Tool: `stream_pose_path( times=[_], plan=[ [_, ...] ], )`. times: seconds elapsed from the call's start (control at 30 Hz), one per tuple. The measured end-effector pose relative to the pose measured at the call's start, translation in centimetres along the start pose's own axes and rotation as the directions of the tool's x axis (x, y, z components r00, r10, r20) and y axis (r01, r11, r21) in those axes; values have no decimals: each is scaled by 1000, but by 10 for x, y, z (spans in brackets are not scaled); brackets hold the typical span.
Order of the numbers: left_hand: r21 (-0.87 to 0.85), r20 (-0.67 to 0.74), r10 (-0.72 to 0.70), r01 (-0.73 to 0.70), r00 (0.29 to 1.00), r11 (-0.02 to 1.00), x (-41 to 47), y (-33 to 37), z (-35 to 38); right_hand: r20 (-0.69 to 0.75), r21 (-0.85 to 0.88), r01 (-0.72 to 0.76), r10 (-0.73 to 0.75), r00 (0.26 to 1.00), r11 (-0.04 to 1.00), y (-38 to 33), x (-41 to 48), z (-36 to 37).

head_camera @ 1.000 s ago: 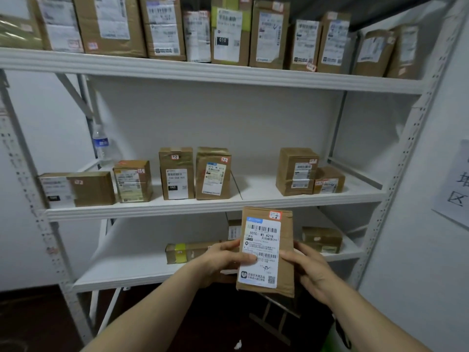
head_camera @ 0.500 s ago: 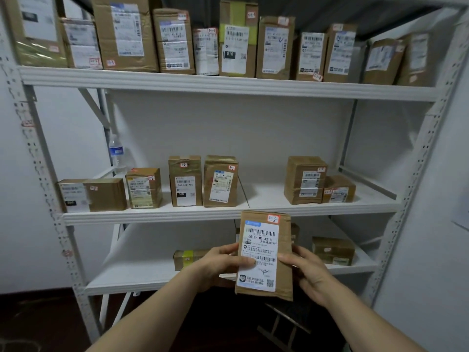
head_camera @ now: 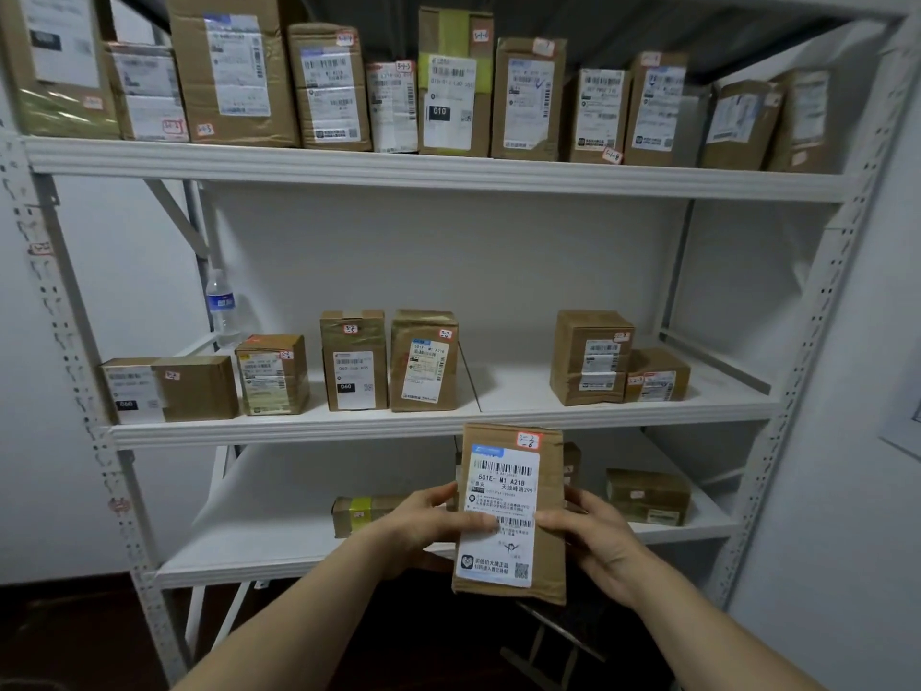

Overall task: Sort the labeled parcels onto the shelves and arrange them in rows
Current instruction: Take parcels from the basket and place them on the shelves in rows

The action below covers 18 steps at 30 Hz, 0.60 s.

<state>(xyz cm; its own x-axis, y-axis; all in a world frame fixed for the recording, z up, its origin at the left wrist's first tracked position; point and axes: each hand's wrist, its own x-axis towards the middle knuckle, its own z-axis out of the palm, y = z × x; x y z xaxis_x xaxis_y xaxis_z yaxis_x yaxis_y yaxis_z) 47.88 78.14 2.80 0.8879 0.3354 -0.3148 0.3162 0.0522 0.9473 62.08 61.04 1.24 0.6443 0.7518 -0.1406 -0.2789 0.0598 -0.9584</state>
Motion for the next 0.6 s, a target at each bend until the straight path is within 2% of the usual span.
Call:
stream_pose_path(
  times=[0.17, 0.3, 0.43, 0.6],
  plan=[
    [32, 0, 31, -31, 1000, 999, 19, 8, 20, -77, -87, 82, -89, 993, 993, -16, 2, -20],
    [74, 32, 102, -104, 994, 992, 42, 17, 40, -69, -163, 139, -152, 986, 977, -36, 7, -42],
    [5, -32, 103, -103, 994, 995, 65, 40, 54, -14, -256, 193, -204, 979, 947, -44, 16, -66],
    [41, -26, 136, -135, 990, 990, 93, 64, 56, -63, -315, 207, -238, 969, 926, -43, 42, -76]
  ],
)
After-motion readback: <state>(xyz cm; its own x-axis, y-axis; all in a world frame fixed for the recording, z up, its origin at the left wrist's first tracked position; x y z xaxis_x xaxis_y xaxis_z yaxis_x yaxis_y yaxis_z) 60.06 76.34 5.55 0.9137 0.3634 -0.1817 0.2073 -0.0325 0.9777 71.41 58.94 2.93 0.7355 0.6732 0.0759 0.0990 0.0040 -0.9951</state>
